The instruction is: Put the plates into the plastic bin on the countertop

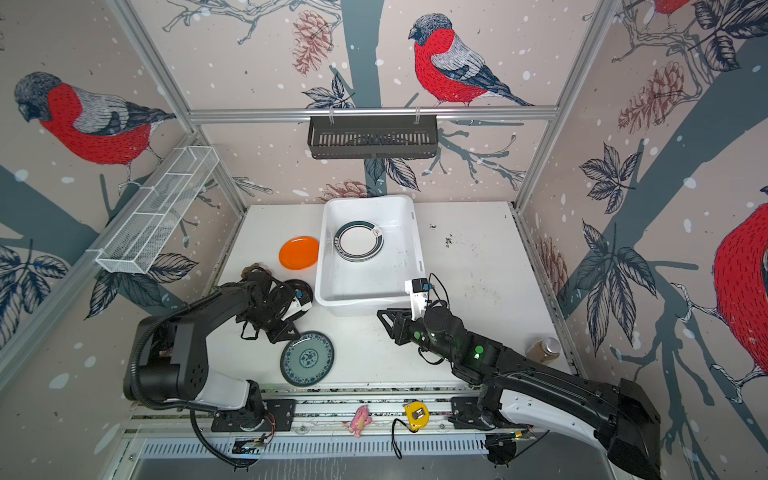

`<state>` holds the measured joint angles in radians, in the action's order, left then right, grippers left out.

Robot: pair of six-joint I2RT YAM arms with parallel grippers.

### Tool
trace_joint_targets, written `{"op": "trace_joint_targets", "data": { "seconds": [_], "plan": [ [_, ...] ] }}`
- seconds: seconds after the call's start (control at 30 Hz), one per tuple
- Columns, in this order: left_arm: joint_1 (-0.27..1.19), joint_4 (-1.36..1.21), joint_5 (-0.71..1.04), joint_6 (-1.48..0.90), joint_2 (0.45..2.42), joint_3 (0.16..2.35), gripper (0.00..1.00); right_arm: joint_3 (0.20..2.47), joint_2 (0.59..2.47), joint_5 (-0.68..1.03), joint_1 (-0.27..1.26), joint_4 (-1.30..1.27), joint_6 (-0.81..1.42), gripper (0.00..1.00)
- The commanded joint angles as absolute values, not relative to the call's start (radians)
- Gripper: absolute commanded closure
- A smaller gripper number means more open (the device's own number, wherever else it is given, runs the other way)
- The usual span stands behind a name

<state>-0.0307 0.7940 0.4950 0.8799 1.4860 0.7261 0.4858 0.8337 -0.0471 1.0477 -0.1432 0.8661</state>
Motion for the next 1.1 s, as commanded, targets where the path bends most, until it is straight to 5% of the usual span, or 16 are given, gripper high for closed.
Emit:
{"op": "trace_joint_targets", "data": {
  "seconds": [0.0, 1.07],
  "plan": [
    [-0.036, 0.765, 0.468, 0.883, 1.483, 0.730, 1.00, 0.493, 0.832, -0.054, 1.046, -0.179, 0.864, 0.63],
    [-0.178, 0.930, 0.598, 0.973, 1.486, 0.822, 1.00, 0.590, 1.058, -0.017, 1.146, -0.230, 0.883, 0.60]
  ]
}}
